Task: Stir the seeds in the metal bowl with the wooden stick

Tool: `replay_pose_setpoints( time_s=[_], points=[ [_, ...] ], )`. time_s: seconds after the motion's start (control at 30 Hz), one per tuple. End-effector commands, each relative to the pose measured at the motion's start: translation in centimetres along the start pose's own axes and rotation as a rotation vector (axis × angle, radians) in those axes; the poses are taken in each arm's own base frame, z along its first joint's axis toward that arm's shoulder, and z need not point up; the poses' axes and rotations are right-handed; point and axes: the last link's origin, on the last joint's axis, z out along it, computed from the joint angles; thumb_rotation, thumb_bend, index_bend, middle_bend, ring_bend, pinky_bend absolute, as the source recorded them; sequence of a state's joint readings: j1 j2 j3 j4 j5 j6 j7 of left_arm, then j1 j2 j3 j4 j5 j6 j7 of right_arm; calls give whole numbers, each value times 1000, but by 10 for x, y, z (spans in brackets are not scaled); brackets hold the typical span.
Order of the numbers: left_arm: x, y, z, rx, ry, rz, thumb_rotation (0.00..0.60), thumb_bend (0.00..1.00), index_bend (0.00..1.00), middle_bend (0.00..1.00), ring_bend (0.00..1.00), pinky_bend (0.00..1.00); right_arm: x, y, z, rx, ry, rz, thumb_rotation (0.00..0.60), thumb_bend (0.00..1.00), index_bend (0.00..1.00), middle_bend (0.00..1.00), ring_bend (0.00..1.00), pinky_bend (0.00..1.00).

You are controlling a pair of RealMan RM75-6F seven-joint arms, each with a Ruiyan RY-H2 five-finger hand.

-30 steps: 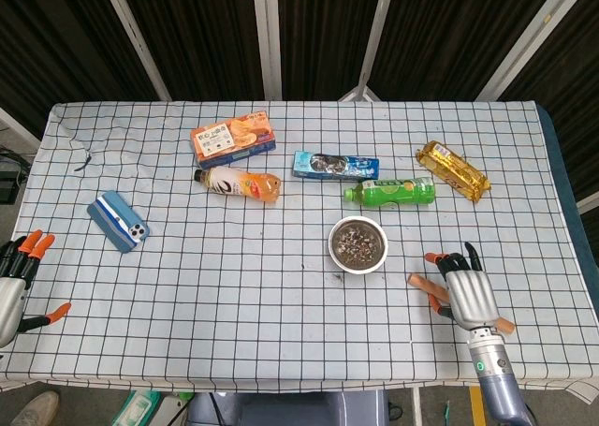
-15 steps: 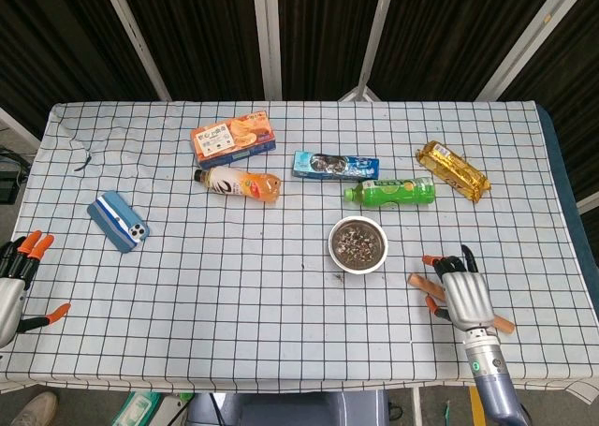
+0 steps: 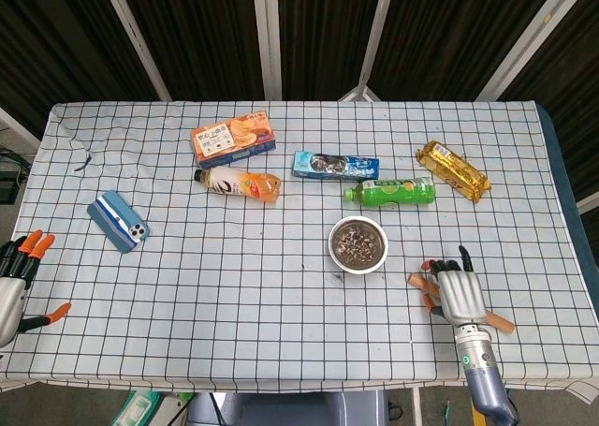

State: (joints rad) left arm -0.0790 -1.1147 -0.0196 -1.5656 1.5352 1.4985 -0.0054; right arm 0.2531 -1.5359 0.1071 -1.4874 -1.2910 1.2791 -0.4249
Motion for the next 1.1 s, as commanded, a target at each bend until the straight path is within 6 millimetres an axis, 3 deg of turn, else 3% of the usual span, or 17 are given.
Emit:
replay_pose_setpoints(
  time_s=[0.03,0.93,1.1],
  points=[
    [0,0,0,0,0,0,600,125,12,0,0,0,-1,-1,2,-2,6,-1,600,308,368,419,333,48],
    [0,1,0,2,-1,-1,600,125,13,0,0,0,-13,-9,7,9,-15,-16,600,310,479,442,358,59],
    [0,1,1,2,-1,-1,600,125,14,0,0,0,-13,-10,6,15,-16,-12,600,418,556,492,419,100]
  ],
)
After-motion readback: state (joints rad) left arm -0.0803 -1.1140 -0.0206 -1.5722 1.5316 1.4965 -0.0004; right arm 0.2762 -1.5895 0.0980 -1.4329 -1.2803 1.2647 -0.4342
